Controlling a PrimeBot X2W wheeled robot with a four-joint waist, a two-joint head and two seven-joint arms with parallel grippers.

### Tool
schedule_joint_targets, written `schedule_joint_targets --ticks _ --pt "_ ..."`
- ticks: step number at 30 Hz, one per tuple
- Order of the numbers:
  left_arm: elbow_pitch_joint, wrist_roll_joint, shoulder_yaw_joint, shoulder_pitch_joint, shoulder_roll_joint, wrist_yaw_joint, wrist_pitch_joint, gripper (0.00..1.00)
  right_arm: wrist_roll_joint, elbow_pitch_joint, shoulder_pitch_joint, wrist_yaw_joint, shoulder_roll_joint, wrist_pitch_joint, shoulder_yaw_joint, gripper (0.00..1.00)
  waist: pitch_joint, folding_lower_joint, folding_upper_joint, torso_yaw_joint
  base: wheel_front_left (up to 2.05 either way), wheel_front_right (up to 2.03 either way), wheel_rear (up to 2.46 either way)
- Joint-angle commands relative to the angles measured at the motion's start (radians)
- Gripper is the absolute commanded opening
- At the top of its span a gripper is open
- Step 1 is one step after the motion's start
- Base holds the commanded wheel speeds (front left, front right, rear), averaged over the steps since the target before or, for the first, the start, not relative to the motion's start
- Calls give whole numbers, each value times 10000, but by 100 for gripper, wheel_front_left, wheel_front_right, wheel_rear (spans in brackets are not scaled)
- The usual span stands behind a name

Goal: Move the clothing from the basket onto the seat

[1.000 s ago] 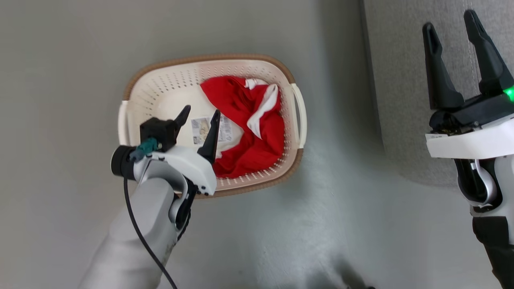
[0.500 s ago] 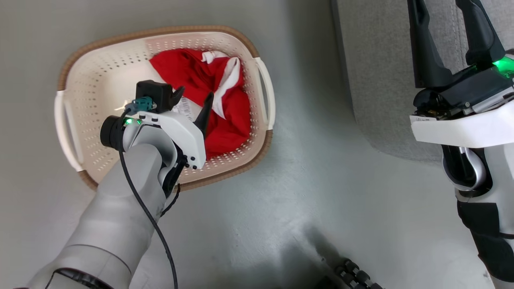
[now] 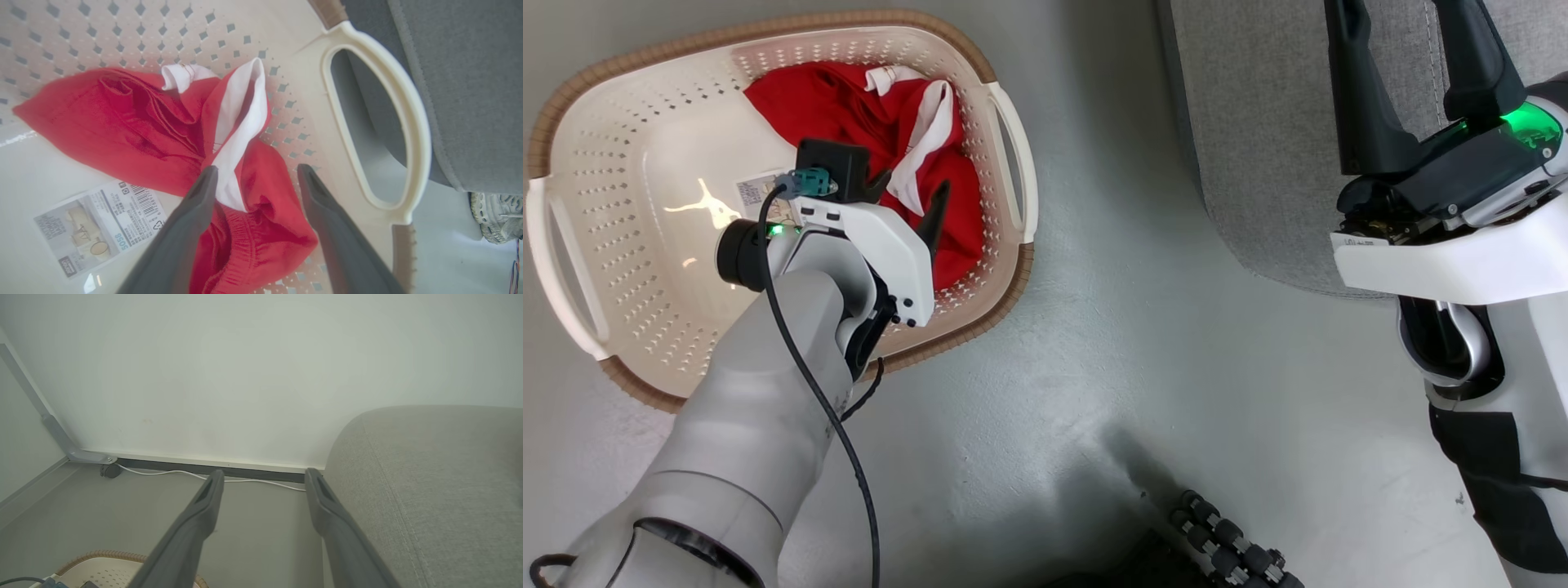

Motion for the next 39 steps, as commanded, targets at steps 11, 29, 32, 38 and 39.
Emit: schedule_joint_targets --ticks 11,29,32,38,39 --pt "48 -502 -714 -588 242 -70 379 100 192 -320 250 40 147 -59 74 100 449 0 0 -371 0 0 0" --pt "392 -1023 -1710 -1010 202 -70 375 100 175 -386 740 40 203 -59 -247 100 727 0 0 -325 0 0 0" --pt "528 -1104 -1789 -1035 196 -70 345 40 184 -370 780 40 208 -59 -266 100 712 0 0 -327 0 0 0" --pt "672 -1282 -1921 -1098 183 -71 357 0 242 -335 832 40 171 -59 -326 100 690 0 0 -306 0 0 0" --pt "685 -1300 -1949 -1112 180 -71 337 0 245 -327 834 40 166 -59 -344 100 695 0 0 -301 0 0 0"
